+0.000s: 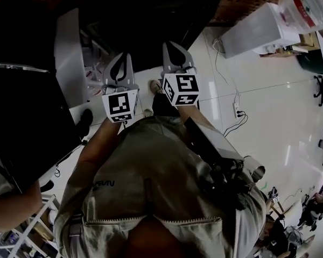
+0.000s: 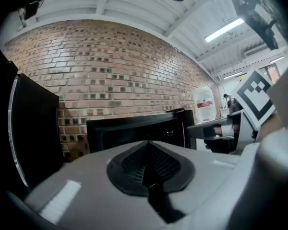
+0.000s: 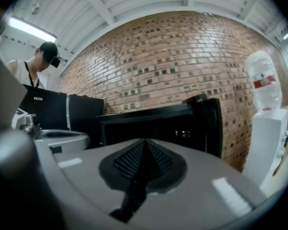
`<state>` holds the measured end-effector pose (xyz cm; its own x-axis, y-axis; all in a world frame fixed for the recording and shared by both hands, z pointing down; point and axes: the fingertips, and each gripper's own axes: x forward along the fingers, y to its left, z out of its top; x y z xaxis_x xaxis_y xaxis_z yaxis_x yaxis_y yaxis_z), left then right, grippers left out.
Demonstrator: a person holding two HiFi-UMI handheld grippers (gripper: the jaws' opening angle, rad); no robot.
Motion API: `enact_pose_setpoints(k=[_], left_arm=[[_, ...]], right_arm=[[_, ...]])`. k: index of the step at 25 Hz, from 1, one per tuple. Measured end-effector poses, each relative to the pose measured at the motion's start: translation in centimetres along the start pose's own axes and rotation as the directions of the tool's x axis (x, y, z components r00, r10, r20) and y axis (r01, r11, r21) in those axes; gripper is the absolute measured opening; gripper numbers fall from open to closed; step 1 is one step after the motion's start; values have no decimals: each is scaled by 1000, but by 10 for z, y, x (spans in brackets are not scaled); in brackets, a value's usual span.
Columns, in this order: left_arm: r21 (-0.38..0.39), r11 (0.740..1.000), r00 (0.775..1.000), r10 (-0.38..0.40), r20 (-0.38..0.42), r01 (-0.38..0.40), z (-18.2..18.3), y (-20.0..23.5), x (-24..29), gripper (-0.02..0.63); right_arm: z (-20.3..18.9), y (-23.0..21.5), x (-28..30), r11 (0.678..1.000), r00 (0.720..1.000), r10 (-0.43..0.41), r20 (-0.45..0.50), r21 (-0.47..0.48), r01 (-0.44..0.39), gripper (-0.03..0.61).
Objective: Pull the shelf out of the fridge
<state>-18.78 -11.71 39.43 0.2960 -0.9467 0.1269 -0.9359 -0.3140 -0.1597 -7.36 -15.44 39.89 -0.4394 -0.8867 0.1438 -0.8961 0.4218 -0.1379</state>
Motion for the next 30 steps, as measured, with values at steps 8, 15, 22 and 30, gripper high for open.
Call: enact_pose_setpoints(k=[8, 15, 22, 30], left_arm=[[-22, 999, 995, 22, -102, -24, -34, 24, 68, 6], [-29, 1000, 975, 1, -223, -7, -75, 30, 90, 6], [-42, 999, 963, 18, -269, -30, -90, 37, 105, 6], [-43, 999, 954, 17, -298, -31, -101, 51, 113, 6]], right_arm=[[-36, -13, 90, 961, 998, 52, -46, 275, -37, 28], [-78, -27, 144, 765, 997, 59, -46, 644, -16, 65], [-97, -37, 177, 553, 997, 79, 13, 831, -55, 89], [-85, -34, 207, 441, 987, 105, 117, 885, -152, 100]])
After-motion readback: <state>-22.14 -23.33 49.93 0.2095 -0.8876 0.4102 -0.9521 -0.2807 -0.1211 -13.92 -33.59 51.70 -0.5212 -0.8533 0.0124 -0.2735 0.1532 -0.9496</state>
